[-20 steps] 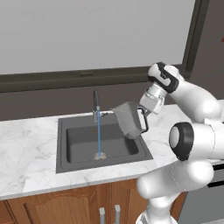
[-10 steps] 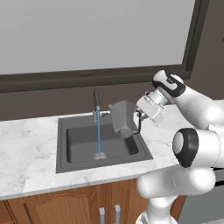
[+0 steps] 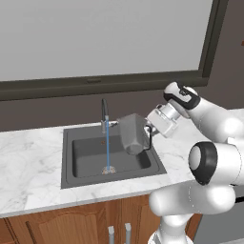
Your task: Turn on the sink faucet and place the jug under the water for a few seconds to fill it up.
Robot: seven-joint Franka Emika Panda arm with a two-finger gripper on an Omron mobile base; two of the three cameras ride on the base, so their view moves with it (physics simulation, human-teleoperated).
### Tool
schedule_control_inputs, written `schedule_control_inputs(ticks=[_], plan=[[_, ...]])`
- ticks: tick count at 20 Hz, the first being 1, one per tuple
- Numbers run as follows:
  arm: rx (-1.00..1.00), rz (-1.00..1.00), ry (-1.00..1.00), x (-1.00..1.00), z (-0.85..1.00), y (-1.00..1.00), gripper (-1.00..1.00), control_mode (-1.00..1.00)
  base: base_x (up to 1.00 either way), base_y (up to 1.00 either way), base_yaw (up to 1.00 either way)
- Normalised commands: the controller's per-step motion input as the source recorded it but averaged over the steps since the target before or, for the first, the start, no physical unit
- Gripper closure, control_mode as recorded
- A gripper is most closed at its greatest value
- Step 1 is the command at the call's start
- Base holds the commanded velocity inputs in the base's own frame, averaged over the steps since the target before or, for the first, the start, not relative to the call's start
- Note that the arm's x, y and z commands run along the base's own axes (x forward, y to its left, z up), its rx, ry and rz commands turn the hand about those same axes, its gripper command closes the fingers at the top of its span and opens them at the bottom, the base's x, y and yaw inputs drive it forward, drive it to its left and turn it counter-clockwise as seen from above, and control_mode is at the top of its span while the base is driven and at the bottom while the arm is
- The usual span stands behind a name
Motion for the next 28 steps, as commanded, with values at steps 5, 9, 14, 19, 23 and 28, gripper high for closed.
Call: schedule_control_inputs(ticks=[5, 9, 14, 19, 23, 28], plan=[[0.00, 0.00, 0.00, 0.00, -0.24, 0.18, 1.00, -1.00, 0.00, 0.00, 0.00], [0.00, 0.00, 0.02, 0.00, -0.30, 0.15, 1.00, -1.00, 0.00, 0.00, 0.00], [0.00, 0.00, 0.00, 0.06, -0.18, 0.10, 1.00, -1.00, 0.00, 0.00, 0.00], [0.00, 0.00, 0.00, 0.11, -0.15, 0.10, 1.00, -1.00, 0.00, 0.00, 0.00], [0.00, 0.00, 0.01, 0.07, -0.16, 0.15, 1.00, -1.00, 0.00, 0.00, 0.00], [0.01, 0.00, 0.01, 0.07, -0.11, 0.23, 1.00, -1.00, 0.00, 0.00, 0.00]])
